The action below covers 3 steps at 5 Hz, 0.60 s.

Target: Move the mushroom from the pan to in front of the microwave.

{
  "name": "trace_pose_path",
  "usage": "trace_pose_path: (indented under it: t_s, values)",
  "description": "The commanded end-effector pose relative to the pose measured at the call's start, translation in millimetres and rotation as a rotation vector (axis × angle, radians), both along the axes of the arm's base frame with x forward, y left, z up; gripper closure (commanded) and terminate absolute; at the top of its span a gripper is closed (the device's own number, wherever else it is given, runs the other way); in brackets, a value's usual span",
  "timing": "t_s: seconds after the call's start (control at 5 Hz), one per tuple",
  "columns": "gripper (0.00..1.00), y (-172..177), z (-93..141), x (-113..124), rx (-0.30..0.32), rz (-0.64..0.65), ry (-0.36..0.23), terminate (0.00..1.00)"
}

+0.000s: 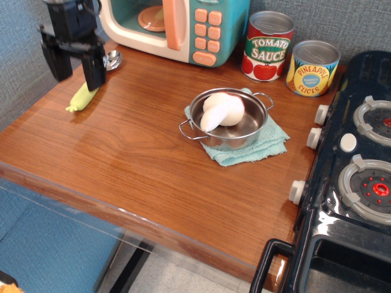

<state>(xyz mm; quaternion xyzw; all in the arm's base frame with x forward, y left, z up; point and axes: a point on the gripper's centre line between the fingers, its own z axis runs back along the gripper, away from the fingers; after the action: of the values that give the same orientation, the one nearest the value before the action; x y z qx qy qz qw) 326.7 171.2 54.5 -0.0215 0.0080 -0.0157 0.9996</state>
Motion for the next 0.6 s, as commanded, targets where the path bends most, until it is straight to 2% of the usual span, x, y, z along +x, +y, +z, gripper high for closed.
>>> trace_pose_path:
  t_s: [0.0,0.2,0.4]
  values:
    - [0.0,-75,34,27,-0.05,-0.36,-0.124,0.0]
    - [0.0,-124,43,37,0.015,-0.479,-0.126,0.0]
    - [0.0,-164,49,47,0.07,-0.498,-0.15,0.0]
